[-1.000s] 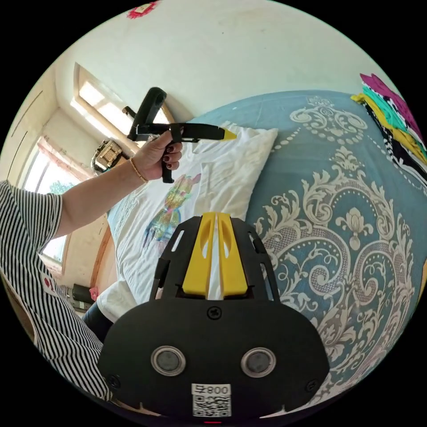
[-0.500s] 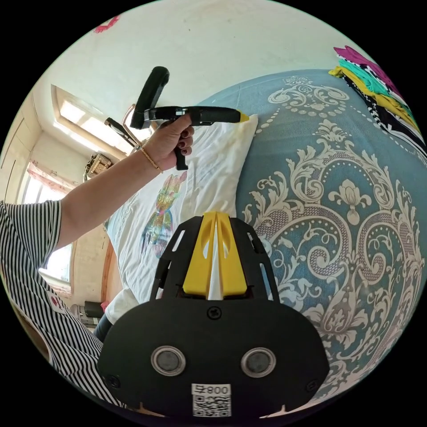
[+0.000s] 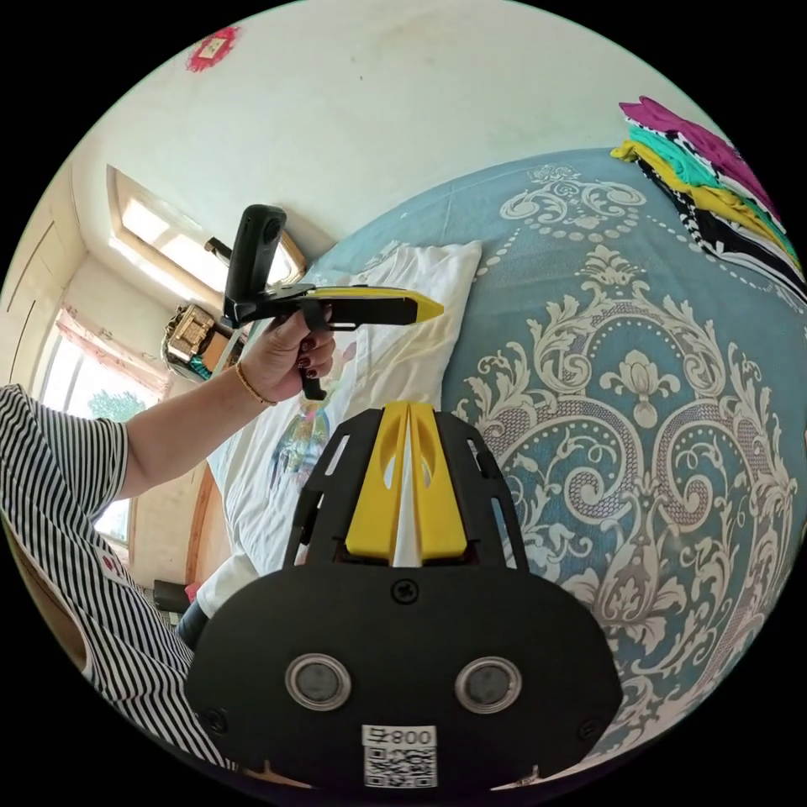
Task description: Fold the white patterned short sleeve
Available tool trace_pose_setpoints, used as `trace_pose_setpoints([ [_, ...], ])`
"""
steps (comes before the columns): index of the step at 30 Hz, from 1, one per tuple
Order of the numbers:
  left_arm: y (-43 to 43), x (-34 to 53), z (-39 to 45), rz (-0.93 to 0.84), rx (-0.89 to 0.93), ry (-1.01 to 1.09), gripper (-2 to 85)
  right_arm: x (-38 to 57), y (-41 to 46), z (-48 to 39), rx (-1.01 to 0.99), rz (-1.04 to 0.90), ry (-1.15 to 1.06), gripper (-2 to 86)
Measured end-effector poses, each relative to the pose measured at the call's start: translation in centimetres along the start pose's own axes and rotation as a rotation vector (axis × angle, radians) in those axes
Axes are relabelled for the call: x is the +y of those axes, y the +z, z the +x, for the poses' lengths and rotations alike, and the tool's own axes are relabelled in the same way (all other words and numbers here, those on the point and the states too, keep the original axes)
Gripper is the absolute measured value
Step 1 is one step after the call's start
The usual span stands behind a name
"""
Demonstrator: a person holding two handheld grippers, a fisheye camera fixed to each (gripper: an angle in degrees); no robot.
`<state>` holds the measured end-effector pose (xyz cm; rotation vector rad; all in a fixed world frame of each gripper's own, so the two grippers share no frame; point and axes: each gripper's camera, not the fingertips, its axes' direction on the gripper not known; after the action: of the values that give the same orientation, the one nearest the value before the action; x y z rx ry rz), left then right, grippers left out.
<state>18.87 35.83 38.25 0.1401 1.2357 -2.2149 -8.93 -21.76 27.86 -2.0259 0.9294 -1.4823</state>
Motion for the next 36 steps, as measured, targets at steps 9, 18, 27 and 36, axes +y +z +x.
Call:
trace_pose_setpoints([
  [9,1.4,-0.1,-3.8,0.011,-0.139,-0.099,0.2,-0.3,-0.7,-0.3,0.022,-0.033,0.047,0.1],
  [18,0.5,8.8,3.5,0.040,0.011,0.054,0.2,-0.8,-3.8,-1.9,0.054,0.034,0.056,0.2],
  [27,0.5,15.6,3.9,0.096,-0.006,-0.013,0.3,-2.8,-6.4,-4.8,0.106,0.041,0.027,0.1],
  [36,2.4,21.9,2.6,0.025,-0.007,-0.088,0.2,-6.5,-7.4,-7.5,0.101,-0.029,0.021,0.1],
])
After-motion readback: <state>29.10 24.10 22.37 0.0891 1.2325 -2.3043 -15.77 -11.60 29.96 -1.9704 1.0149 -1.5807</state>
